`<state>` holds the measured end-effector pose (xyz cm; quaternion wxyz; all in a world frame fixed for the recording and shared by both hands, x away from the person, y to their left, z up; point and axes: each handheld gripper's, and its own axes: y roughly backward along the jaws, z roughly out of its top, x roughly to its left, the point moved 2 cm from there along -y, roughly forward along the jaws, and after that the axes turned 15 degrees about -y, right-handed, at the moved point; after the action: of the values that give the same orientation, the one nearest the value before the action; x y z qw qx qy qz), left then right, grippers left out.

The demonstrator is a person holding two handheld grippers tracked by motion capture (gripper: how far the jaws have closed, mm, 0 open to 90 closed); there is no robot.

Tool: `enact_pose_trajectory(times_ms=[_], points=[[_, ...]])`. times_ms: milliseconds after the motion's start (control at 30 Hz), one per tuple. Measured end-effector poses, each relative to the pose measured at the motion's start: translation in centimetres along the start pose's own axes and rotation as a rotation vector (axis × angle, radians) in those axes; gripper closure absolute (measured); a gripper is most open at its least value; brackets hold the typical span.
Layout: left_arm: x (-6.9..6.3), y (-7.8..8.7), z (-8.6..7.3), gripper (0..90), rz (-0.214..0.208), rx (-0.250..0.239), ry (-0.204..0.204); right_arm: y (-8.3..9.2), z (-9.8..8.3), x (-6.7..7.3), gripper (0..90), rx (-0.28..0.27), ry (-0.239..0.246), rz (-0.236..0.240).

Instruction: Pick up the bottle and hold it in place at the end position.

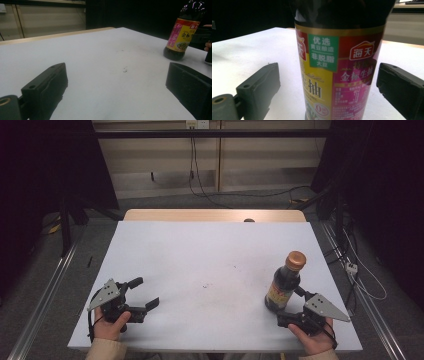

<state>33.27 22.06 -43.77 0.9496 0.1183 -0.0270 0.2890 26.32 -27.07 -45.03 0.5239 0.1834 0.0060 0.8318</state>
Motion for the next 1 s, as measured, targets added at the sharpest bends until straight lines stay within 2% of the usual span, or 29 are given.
enact_pose_trajectory(times_ms=[467,633,700,900,1000], points=[[-0.1,-0.2,0.0,3.6,-0.008,0.005,-0.009,-0.1,0.6,0.1,7.5,0.01,0.001,-0.017],[-0.1,-0.5,0.0,3.6,-0.014,0.011,-0.009,-0.4,1.0,-0.4,9.0,0.001,-0.044,-0.041],[-0.1,-0.5,0.0,3.6,-0.014,0.013,-0.012,-0.4,1.1,-0.4,9.5,0.001,-0.047,-0.043],[-0.2,-0.7,-0.1,3.6,-0.024,0.023,-0.012,-1.1,1.3,0.0,17.8,0.025,-0.042,-0.018],[-0.2,-0.8,-0.1,3.6,-0.027,0.026,-0.018,-1.3,1.4,0.0,20.8,0.023,-0.041,-0.025]])
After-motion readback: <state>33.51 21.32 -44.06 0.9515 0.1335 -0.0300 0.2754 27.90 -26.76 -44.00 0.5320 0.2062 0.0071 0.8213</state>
